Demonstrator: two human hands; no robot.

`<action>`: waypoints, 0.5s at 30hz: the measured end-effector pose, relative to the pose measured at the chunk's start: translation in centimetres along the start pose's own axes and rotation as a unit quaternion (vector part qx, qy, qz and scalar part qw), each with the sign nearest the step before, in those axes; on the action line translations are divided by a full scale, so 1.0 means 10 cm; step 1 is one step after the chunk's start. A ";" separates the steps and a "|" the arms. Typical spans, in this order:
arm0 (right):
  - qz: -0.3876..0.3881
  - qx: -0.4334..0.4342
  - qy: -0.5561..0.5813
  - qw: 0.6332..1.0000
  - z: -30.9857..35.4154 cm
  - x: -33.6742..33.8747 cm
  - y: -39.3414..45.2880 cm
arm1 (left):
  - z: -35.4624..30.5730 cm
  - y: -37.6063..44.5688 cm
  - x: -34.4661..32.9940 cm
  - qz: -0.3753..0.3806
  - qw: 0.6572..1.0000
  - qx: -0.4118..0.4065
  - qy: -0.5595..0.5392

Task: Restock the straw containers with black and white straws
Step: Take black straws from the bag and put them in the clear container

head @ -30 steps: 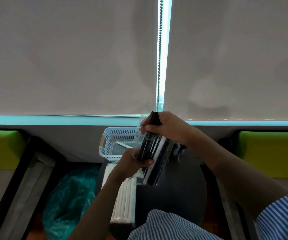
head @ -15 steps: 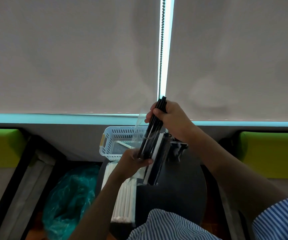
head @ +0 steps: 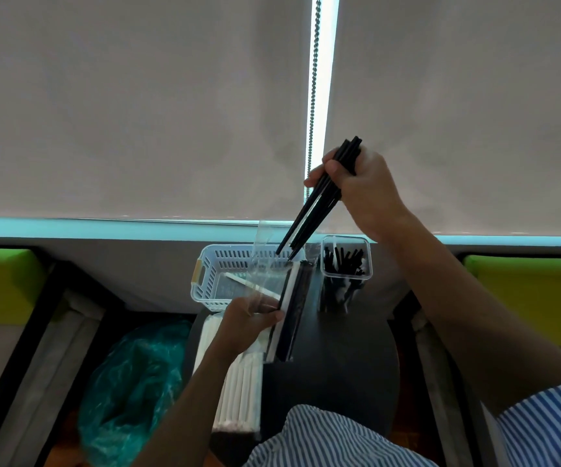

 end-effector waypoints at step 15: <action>-0.151 0.055 -0.143 0.977 -0.06 0.67 0.26 | 0.07 -0.02 0.03 -0.037 0.997 0.056 -0.026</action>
Point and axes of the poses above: each hand's wrist, its own y-axis towards the middle knuckle, its own x-axis out of the back of the hand, z = x × y, the point moved 2 cm from there along y, towards the middle knuckle, and after that the axes turned 9 degrees about y, right-handed, at the moved point
